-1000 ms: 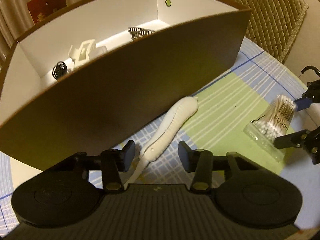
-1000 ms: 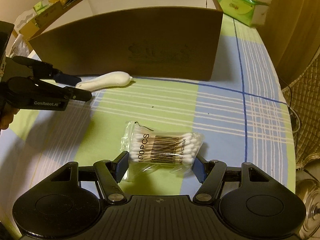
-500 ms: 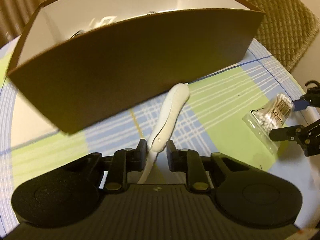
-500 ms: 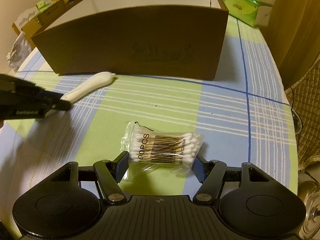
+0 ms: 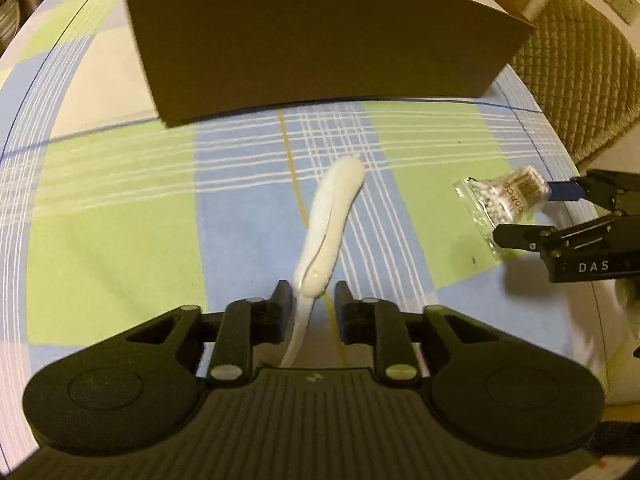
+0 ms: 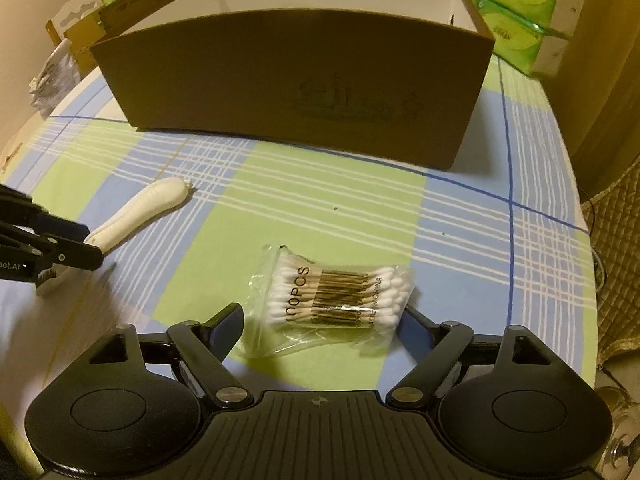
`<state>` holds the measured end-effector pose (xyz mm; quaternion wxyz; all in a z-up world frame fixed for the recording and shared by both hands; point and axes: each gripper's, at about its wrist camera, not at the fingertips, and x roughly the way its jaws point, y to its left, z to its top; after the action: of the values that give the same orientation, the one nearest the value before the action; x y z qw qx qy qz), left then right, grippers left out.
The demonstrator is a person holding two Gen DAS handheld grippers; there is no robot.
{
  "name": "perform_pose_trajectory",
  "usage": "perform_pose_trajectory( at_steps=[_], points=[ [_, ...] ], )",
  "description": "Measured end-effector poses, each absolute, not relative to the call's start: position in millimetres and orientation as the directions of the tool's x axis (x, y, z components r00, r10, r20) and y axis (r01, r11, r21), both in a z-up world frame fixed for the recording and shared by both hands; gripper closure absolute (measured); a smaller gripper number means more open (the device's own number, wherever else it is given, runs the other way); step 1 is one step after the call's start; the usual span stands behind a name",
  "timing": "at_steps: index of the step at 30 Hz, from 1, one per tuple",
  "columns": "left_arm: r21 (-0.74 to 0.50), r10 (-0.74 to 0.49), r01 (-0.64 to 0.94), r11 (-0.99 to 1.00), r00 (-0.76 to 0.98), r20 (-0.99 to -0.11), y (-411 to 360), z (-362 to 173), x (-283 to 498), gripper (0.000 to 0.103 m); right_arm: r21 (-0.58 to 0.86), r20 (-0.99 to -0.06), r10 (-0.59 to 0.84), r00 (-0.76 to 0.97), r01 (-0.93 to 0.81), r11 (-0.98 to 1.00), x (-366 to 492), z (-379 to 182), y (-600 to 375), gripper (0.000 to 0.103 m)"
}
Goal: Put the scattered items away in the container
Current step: 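Lift the toothbrush and swab packet off the table with both tools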
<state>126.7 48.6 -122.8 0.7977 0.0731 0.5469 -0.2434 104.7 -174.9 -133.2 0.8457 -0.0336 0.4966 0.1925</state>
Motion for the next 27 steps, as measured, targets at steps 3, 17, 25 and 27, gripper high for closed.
perform_pose_trajectory(
  at_steps=[3, 17, 25, 27],
  points=[
    [-0.117, -0.307, 0.51, 0.852, 0.306, -0.901, 35.3, -122.4, 129.9, 0.073, 0.132, -0.849, 0.282, 0.446, -0.339, 0.932, 107.3, -132.1, -177.2, 0.023],
    [0.0, -0.239, 0.568, 0.823, 0.345, -0.908, 18.9, -127.7, 130.4, 0.085, 0.106, -0.846, 0.261, 0.466, -0.332, 0.937, 107.1, -130.1, -172.1, 0.023],
    [-0.009, -0.218, 0.507, 0.862, 0.354, -0.909, 18.6, -128.1, 129.6, 0.086, 0.054, -0.847, 0.237, 0.476, -0.366, 0.929, 104.5, -136.5, -160.6, 0.036],
    [-0.004, -0.213, 0.509, 0.861, 0.353, -0.911, 17.3, -127.6, 129.7, 0.086, 0.045, -0.843, 0.237, 0.484, -0.374, 0.926, 103.7, -134.1, -161.1, 0.039]
  ],
)
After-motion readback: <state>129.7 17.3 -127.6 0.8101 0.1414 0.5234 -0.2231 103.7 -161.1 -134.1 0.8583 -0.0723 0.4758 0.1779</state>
